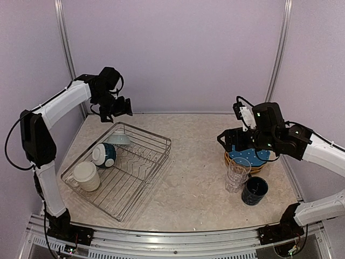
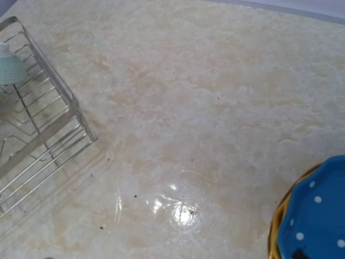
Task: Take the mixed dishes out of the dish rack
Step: Grab the bowl from the dish rack, then pass from the left arm to the right, then place the bowl at the center of the board.
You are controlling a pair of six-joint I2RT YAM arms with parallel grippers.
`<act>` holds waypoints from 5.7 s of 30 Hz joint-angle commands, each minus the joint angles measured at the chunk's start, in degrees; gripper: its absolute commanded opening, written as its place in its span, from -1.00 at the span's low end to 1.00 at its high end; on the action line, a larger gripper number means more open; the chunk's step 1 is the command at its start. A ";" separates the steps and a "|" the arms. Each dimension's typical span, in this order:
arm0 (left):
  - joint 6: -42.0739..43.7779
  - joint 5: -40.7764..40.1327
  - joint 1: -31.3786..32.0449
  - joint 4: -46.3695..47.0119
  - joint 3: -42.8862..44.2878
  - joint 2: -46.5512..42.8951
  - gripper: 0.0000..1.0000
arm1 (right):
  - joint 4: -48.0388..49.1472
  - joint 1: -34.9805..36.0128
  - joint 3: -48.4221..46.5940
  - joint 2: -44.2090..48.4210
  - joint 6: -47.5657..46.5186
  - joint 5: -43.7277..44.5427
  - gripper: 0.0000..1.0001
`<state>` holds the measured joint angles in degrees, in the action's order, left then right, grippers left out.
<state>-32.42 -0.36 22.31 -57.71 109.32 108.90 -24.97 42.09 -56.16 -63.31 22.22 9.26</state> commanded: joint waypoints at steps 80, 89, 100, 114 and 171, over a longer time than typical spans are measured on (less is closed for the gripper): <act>10.23 6.91 -0.64 -1.04 -3.36 -0.60 -0.43 | 31.87 0.79 0.95 -18.21 16.09 -25.51 0.92; 8.78 15.84 -2.70 2.20 -5.12 -3.07 -0.43 | 31.35 3.50 -8.92 -27.84 11.03 -25.54 0.92; -0.07 38.81 -6.99 11.38 -12.80 -7.31 -0.46 | 23.93 9.76 -21.40 -37.97 -11.49 -12.83 0.91; -15.21 63.81 -9.61 25.62 -27.38 -11.45 -0.49 | 47.35 12.28 -19.80 -44.90 -31.68 -6.28 0.90; 13.84 30.69 -10.09 17.36 -28.09 -27.99 0.98 | -29.13 -1.26 -32.98 -41.11 -10.56 -4.64 -1.00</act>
<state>-22.26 33.34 12.56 -41.78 82.91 83.70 -37.80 42.52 -81.67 -99.50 15.00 3.09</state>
